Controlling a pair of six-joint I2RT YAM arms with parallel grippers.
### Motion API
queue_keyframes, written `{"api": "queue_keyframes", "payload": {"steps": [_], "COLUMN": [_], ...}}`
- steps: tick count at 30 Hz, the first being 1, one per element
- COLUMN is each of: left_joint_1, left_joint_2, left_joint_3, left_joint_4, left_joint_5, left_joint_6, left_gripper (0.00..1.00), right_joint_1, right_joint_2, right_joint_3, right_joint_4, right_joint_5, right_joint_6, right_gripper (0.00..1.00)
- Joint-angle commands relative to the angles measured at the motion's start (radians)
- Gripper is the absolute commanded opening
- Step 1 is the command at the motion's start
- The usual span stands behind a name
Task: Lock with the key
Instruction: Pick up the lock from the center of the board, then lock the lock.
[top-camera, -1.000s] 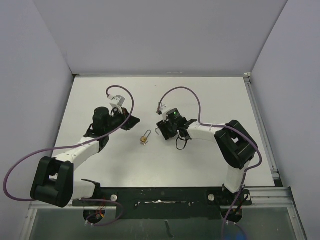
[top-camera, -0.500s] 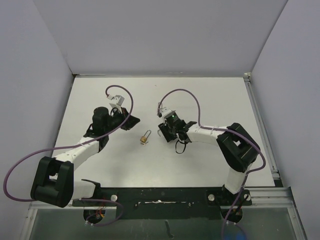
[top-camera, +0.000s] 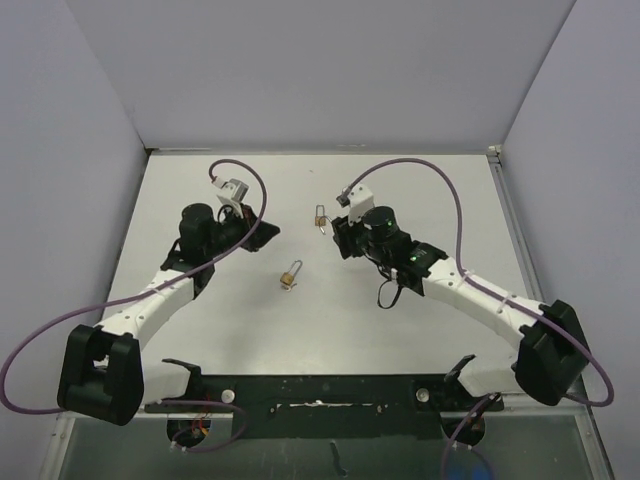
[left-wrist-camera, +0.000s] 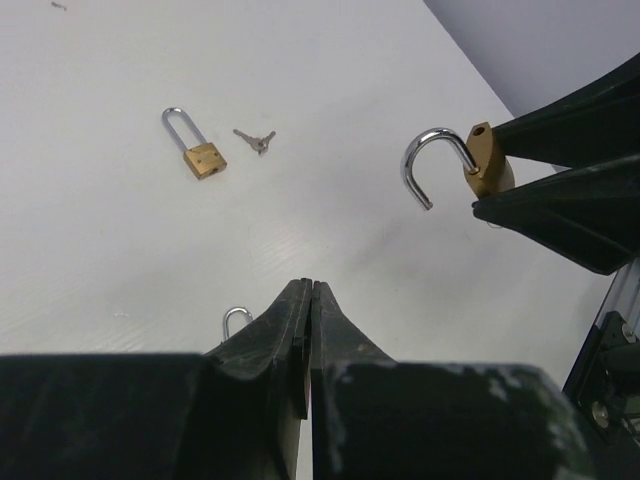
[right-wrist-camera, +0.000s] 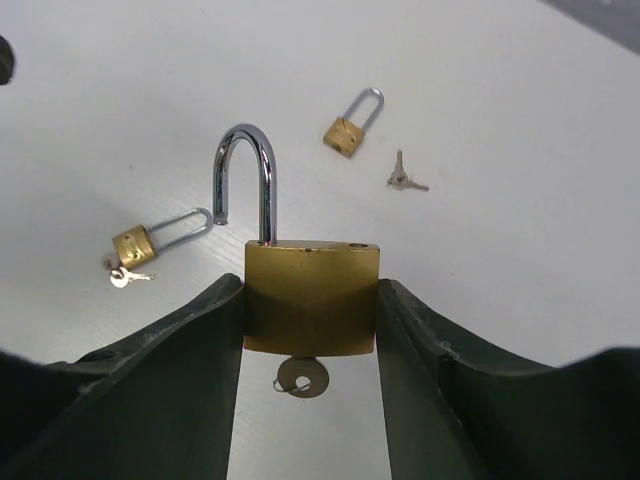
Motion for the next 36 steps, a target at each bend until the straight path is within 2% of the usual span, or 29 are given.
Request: {"api": "queue_keyframes", "payload": {"steps": [1,5,8,12,19,36], "left_joint_1": [-0.009,-0.031,-0.054,-0.105,-0.195,-0.249], "left_joint_2": [-0.067,-0.073,-0.089,-0.110,-0.129,-0.076], "left_joint_3": [0.087,0.099,0.099,0.130,0.184,0.195], "left_joint_4": [-0.017,0.048,0.156,0.221,0.110,0.119], "left_joint_5": [0.030,0.146,0.236,0.320,0.275,0.265], "left_joint_6": [0.047,0.043,0.007,-0.018,0.071,0.115], "left_gripper": [0.00,0.00,0.00,0.09,0.14,0.19], "right_joint_1": [0.007,0.006,0.005,0.006,0.006,0.006], "right_joint_2": [-0.148,-0.250,-0.311,-0.386,-0.454,-0.533], "right_joint_3": [-0.051,-0.099,-0.132,-0.181,-0.225,-0.248], "right_joint_4": [0.163,0.196,0.212,0.231,0.264,0.319], "right_joint_5": [-0.076,-0.125,-0.155,-0.172,-0.198,-0.360], "right_joint_6": [-0.001,0.000,-0.004,-0.002,0.010,0.047], "right_gripper": [0.00,0.00,0.00,0.00,0.00,0.00]}}
